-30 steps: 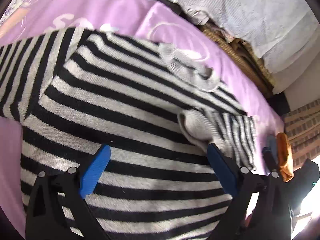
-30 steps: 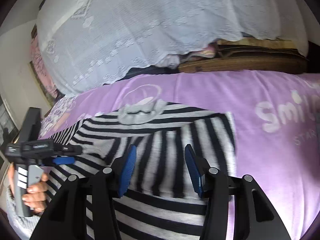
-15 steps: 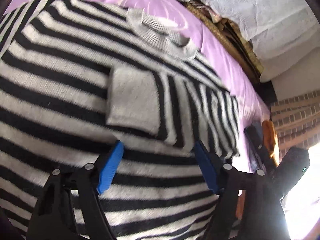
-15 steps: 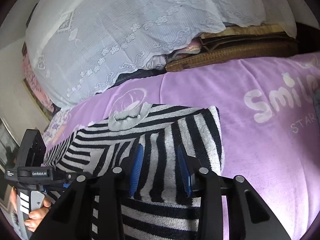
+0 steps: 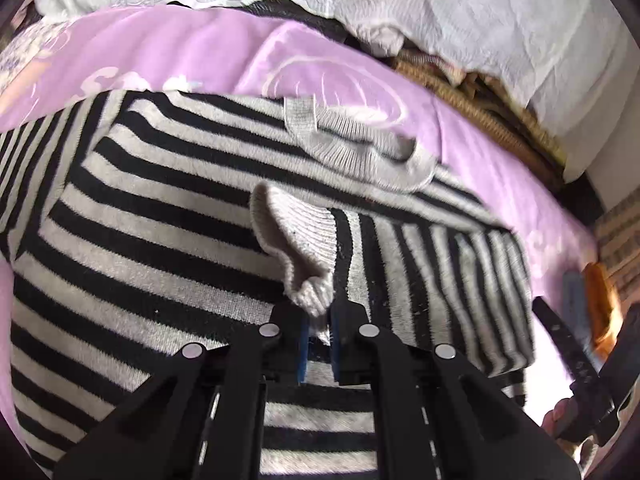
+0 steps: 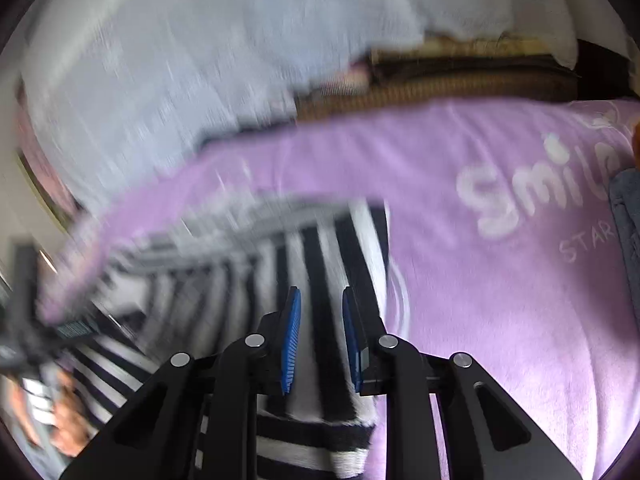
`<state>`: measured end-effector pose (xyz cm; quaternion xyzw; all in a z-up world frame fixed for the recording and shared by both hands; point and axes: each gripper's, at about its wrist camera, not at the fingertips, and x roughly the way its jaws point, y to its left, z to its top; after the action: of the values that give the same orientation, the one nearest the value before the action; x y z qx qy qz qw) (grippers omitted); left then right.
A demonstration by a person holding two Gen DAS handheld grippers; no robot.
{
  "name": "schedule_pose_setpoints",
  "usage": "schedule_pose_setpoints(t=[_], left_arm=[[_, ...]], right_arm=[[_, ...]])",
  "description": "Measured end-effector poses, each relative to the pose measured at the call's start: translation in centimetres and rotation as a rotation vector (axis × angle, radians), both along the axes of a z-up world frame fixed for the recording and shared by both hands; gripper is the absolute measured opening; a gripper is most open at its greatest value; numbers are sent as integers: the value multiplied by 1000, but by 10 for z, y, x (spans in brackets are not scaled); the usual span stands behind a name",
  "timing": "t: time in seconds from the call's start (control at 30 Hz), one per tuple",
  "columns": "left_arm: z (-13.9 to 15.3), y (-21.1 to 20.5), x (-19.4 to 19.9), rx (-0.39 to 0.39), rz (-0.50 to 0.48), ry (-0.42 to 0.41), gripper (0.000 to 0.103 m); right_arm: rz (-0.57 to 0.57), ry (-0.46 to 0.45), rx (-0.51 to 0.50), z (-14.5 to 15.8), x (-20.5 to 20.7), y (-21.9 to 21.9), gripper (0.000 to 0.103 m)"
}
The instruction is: Fold small clothes
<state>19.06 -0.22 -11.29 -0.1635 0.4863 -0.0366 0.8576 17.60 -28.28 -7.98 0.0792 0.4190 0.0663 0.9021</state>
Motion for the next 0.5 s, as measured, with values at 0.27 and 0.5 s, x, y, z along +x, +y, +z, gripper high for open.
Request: schedule_pose_setpoints(t=[0.27,0.5], left_arm=[[11,14,-10,-14,21,-30,15],[45,9,-15,-33,4,-101,30]], right_arm=[[-17,-17,27,8,1,-5,12],[19,-4,3,18,44,10,12]])
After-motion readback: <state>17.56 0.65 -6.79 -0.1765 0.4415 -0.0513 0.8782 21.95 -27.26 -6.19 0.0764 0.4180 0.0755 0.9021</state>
